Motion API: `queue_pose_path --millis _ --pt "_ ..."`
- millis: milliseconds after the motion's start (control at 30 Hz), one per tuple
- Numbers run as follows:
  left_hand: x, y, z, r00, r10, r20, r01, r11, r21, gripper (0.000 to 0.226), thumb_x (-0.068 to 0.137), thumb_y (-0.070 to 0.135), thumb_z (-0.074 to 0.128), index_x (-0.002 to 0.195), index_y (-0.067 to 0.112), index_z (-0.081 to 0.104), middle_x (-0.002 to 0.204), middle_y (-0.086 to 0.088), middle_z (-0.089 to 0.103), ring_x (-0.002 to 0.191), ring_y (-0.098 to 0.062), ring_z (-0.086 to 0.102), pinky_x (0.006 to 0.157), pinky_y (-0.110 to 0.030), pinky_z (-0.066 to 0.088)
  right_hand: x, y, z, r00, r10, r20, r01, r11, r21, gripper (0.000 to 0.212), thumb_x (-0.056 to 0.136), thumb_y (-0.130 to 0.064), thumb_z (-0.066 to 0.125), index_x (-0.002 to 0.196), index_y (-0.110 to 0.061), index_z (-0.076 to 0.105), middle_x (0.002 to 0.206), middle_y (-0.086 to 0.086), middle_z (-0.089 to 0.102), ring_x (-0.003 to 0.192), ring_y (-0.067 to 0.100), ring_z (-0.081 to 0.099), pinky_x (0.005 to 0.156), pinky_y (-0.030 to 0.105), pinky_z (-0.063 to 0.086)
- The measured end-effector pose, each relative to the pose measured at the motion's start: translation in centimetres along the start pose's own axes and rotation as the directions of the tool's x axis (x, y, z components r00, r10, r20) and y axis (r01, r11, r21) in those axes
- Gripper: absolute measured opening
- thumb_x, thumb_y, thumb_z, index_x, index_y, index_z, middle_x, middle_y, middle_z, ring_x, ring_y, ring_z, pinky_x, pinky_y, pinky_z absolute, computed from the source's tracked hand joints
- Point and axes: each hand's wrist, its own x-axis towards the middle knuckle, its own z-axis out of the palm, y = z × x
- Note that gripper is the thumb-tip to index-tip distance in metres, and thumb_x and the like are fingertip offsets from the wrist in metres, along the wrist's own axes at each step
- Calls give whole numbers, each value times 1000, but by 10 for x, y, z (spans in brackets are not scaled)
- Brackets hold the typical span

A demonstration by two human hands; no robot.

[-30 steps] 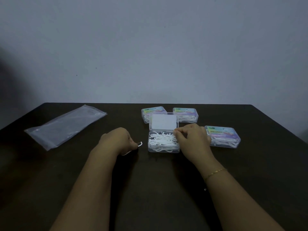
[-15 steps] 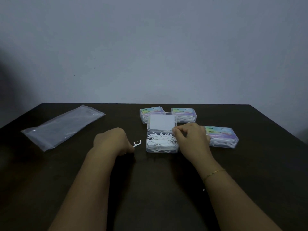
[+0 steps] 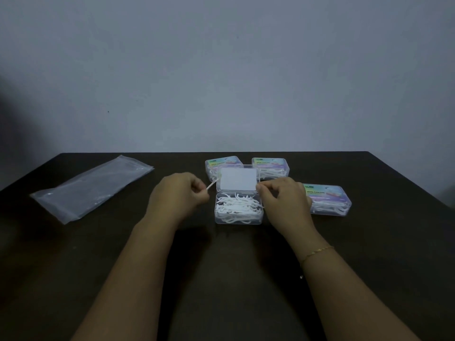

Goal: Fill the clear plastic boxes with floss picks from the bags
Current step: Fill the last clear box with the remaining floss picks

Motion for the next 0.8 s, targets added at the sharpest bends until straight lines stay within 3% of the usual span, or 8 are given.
queue_pose_path --millis 133,233,300,367,433,500,633,800 --pt "-6 13 14 975 222 5 -221 971 -91 7 84 25 69 88 30 71 80 16 64 75 -2 60 75 -25 51 0 1 1 1000 0 16 0 1000 0 23 95 -37 50 103 -27 69 115 -5 58 113 17 40 95 41 30" --pt "-4 12 24 968 247 51 -241 965 -102 20 87 28 66 105 26 73 102 9 71 90 -5 62 88 -28 51 1 1 2 999 14 45 -13 1000 -23 22 95 -38 50 104 -28 68 117 -4 57 115 18 40 96 42 30" --pt "-5 11 21 971 236 25 -225 949 -221 25 86 34 67 109 24 72 110 8 69 95 -4 61 90 -30 50 2 2 2 997 33 71 -30 999 -43 24 94 -38 51 107 -29 68 118 -4 58 117 19 40 98 43 31" --pt "-4 8 17 970 240 44 -218 935 -281 35 78 42 72 109 27 71 107 10 66 90 -3 58 83 -29 51 2 5 2 991 43 127 -36 998 -61 26 93 -42 52 110 -30 67 118 -4 60 117 20 42 99 44 34" --pt "-3 6 14 961 234 149 -195 951 -239 45 67 46 80 108 31 69 97 11 60 82 -4 56 73 -23 48 2 7 3 978 57 201 -42 996 -78 27 90 -46 54 109 -31 67 116 -5 61 116 19 43 99 44 38" --pt "-2 4 16 955 226 194 -188 962 -197 38 67 41 82 101 30 72 88 12 59 75 -3 54 65 -19 42 3 9 5 967 71 245 -47 994 -102 28 87 -48 57 109 -32 67 116 -5 60 114 19 46 98 45 39" --pt "0 3 21 969 200 145 -160 955 -249 12 81 28 74 92 24 77 87 13 68 79 1 60 73 -17 46 5 10 9 957 82 277 -66 996 -65 26 87 -42 60 110 -31 67 117 -2 61 109 19 52 96 47 44" --pt "1 6 31 986 158 56 -145 972 -187 18 86 30 69 102 24 72 86 15 61 76 1 56 64 -14 40 4 11 13 967 44 251 -36 999 -39 26 90 -40 56 112 -30 66 113 -2 62 103 17 55 93 44 47"
